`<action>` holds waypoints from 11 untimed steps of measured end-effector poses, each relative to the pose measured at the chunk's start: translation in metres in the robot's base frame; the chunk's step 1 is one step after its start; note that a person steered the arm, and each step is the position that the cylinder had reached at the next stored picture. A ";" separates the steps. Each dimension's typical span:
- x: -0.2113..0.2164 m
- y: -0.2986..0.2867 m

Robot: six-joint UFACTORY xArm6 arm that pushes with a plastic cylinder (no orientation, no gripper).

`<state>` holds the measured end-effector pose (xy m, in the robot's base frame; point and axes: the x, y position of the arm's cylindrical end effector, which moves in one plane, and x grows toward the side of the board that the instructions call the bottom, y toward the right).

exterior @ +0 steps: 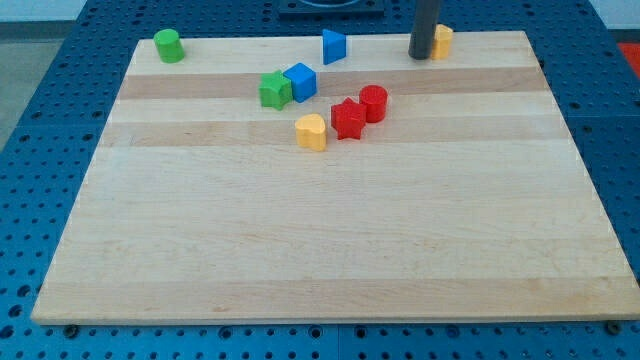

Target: Push the yellow hexagon slightly to the top right corner of the board

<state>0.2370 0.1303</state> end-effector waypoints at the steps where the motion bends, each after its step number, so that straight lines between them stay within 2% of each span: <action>1: -0.005 -0.019; 2: -0.017 -0.029; 5: -0.016 0.023; 9: -0.016 0.048; 10: 0.018 0.038; 11: 0.069 0.090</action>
